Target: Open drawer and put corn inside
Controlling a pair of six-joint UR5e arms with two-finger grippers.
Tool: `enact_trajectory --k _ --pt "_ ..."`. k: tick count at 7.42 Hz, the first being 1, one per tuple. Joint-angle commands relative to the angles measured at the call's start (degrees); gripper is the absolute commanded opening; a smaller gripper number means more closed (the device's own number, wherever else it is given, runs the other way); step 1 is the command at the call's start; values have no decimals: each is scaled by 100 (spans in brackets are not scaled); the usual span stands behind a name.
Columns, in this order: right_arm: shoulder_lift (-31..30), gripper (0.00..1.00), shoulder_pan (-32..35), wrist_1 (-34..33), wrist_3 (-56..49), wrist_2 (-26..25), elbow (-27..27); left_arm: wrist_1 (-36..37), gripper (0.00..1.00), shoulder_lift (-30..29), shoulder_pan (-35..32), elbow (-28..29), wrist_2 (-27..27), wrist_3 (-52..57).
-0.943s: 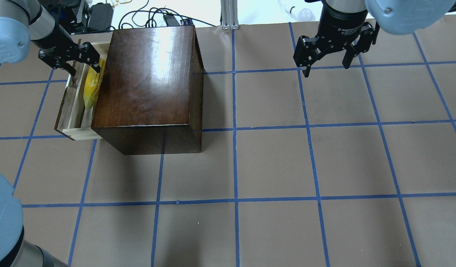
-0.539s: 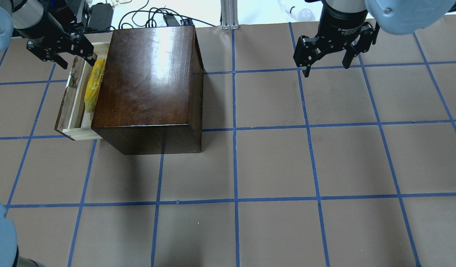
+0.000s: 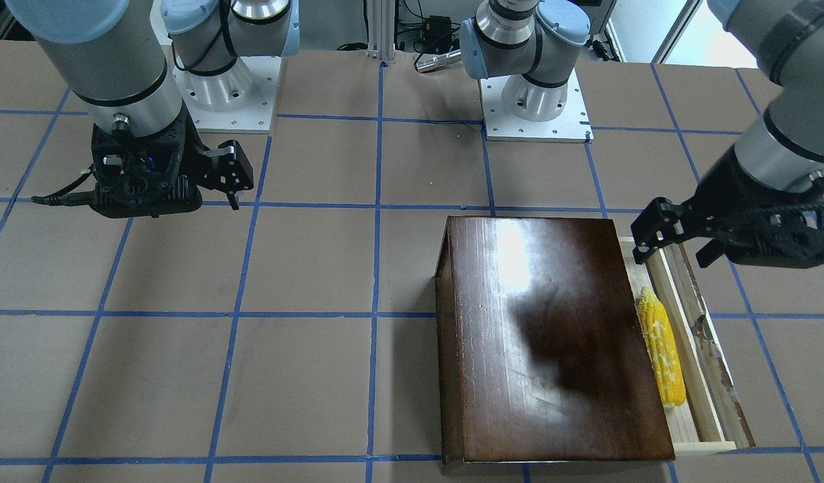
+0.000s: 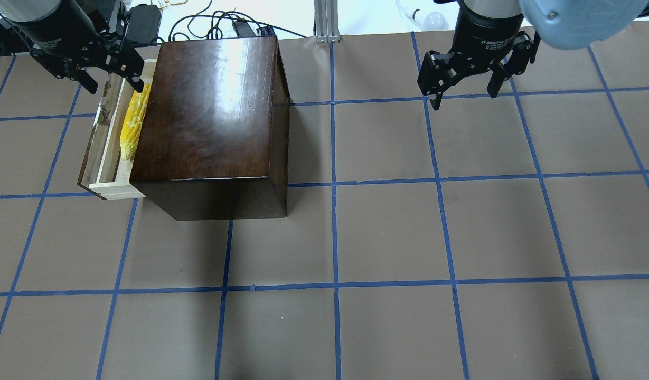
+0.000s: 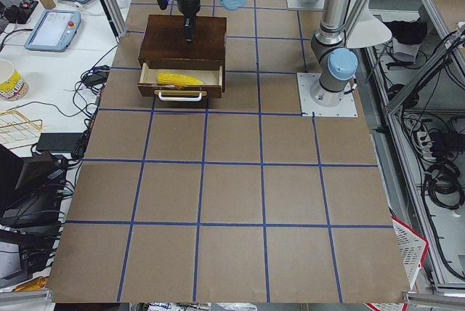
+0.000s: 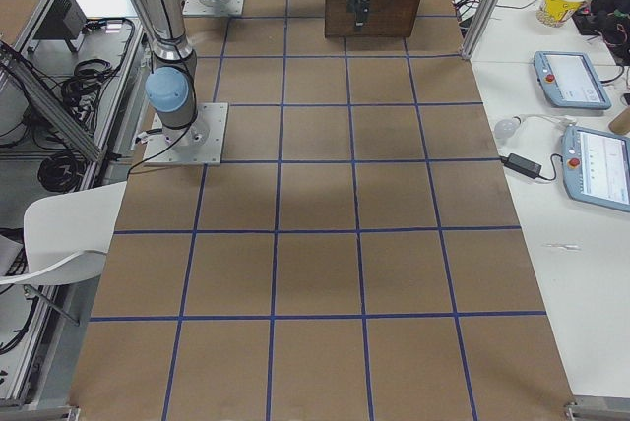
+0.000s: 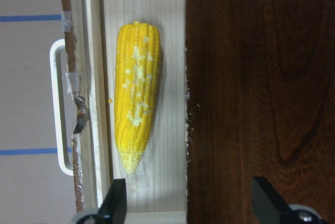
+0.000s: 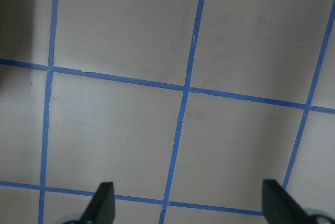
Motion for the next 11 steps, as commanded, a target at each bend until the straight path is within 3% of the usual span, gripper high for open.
enact_trajectory --k 1,4,11 --pt "0 100 0 3 5 0 0 -191 88 451 -485 -142 7 -350" --pt "0 100 0 -6 5 0 0 -191 97 585 -1155 -440 -28 -748" --pt "0 100 0 -6 -4 0 0 -630 100 620 -918 -318 68 -678"
